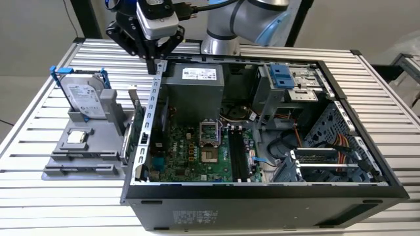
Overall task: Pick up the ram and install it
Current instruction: 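Reach for the ram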
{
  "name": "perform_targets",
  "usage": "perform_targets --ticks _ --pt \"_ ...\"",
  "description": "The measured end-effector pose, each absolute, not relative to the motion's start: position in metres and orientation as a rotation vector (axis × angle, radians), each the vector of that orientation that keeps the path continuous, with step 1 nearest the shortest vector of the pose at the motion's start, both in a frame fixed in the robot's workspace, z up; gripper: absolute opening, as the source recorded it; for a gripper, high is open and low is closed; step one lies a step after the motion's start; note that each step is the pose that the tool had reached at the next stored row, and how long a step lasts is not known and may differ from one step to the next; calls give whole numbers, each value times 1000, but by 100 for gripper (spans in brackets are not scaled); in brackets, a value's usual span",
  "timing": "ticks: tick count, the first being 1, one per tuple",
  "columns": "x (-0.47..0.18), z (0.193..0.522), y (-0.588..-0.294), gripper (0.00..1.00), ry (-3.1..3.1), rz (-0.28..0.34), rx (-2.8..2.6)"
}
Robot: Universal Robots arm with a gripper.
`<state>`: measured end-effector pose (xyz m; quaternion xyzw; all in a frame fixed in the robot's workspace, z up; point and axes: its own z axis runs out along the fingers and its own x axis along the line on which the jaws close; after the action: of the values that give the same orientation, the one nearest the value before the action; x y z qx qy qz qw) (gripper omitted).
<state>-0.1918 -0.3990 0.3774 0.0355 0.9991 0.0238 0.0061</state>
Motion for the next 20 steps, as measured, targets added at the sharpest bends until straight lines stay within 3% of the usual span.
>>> perform_targets --ticks 20 --pt "-213 377 -399 0 3127 74 111"
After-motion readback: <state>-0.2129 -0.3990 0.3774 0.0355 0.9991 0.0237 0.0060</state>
